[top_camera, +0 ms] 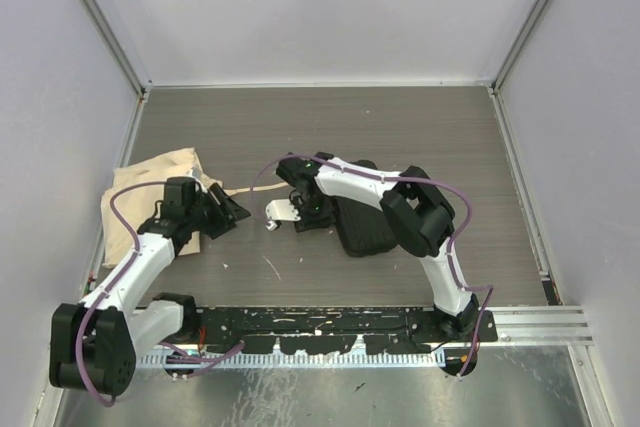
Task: Sort the tools into containers
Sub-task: Close the storage box at the center of the board.
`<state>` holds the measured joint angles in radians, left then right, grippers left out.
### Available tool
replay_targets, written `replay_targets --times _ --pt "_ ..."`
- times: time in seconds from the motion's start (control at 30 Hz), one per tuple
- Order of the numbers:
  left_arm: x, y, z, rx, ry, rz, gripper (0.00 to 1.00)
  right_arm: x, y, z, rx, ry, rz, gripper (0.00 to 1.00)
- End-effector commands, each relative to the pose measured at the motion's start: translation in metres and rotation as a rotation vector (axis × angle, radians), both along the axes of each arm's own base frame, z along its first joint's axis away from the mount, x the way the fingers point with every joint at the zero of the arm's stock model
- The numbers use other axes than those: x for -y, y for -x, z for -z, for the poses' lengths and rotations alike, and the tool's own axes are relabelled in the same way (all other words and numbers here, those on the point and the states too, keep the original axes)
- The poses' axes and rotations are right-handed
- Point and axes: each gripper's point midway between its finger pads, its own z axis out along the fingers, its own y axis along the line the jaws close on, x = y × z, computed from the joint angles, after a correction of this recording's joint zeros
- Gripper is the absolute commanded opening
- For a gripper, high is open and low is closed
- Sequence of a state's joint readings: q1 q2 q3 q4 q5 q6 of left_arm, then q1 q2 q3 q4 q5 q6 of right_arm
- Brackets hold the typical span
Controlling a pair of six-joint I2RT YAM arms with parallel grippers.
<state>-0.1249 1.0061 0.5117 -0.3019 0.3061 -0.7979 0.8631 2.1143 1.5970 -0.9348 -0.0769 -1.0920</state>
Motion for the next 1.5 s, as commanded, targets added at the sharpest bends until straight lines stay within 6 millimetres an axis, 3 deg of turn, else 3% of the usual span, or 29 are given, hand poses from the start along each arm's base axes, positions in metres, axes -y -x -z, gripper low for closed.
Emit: replay_targets --times 0.0,0.33,0.5,0.7,1.0,1.23,1.47 --pt "0.012 -0.014 -0.011 0.072 0.071 0.031 0.54 -0.019 -0.002 -0.032 0.030 -0.119 0.008 0.31" --pt "0.042 -0.036 -0.018 0.101 0.172 0.063 0.54 -0.031 -0.006 -0.071 0.043 -0.368 0.066 0.30" --pt "0.068 -0.047 -0.018 0.124 0.215 0.090 0.53 -0.026 -0.004 -0.076 0.015 -0.427 0.095 0.30" --pt "0.113 -0.052 -0.006 0.113 0.237 0.160 0.51 -0.020 -0.007 -0.091 -0.019 -0.553 0.172 0.30" --pt "0.157 -0.065 0.024 0.050 0.281 0.188 0.48 -0.009 -0.007 -0.102 -0.026 -0.683 0.233 0.32" --pt "0.199 -0.062 0.037 0.016 0.322 0.259 0.44 0.004 -0.007 -0.101 -0.022 -0.705 0.273 0.32" --pt "0.210 -0.049 0.043 0.000 0.302 0.289 0.42 0.009 -0.008 -0.103 -0.014 -0.720 0.286 0.33"
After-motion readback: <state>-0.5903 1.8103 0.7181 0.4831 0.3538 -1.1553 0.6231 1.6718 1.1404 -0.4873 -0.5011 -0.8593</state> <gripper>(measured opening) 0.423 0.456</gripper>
